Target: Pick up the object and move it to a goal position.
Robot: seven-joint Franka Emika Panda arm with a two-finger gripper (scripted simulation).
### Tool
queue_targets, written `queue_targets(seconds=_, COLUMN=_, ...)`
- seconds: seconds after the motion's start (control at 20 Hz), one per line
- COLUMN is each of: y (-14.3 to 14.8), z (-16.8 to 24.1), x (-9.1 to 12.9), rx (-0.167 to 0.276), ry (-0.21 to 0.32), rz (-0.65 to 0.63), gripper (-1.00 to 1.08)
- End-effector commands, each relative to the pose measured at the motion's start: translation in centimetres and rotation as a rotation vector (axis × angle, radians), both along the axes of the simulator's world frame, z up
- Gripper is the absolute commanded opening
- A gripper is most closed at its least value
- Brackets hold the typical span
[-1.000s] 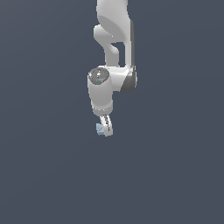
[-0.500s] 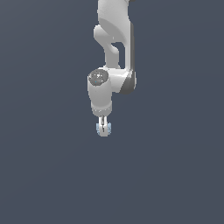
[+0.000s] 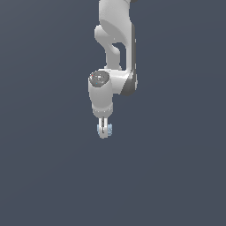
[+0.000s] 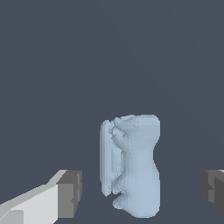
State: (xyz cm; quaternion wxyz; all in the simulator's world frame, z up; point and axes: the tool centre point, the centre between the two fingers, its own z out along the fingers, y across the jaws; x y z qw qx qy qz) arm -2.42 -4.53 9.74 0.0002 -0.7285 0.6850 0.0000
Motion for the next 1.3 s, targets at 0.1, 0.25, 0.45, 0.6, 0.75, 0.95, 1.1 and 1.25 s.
queue_targets(seconds=0.1, y=0.0, z=-1.2, x=-0.1, rx=0.000, ry=0.001, rz=-0.002, gripper=1.00)
queue_targets(seconds=0.25, y=0.0, z=-2.8, x=-0.1, rx=0.000, ry=0.001, rz=-0.004, gripper=1.00)
queue_targets(seconds=0.45, y=0.0, z=-4.4, x=-0.1, rx=0.000, ry=0.001, rz=-0.005, gripper=1.00)
queue_targets(seconds=0.6, y=0.0, z=-4.9, x=-0.1, rx=0.000, ry=0.001, rz=-0.005, gripper=1.00)
queue_targets(seconds=0.75, y=0.0, z=-4.9, x=-0.1, rx=0.000, ry=0.001, rz=-0.005, gripper=-1.00)
queue_targets(seconds=0.95, y=0.0, z=-4.9, x=-0.1, rx=0.000, ry=0.001, rz=-0.005, gripper=-1.00)
queue_targets(seconds=1.1, y=0.0, z=-4.9, x=-0.1, rx=0.000, ry=0.001, rz=-0.005, gripper=-1.00)
queue_targets(seconds=1.25, y=0.0, z=-4.8, x=0.0, rx=0.000, ry=-0.001, rz=-0.005, gripper=-1.00)
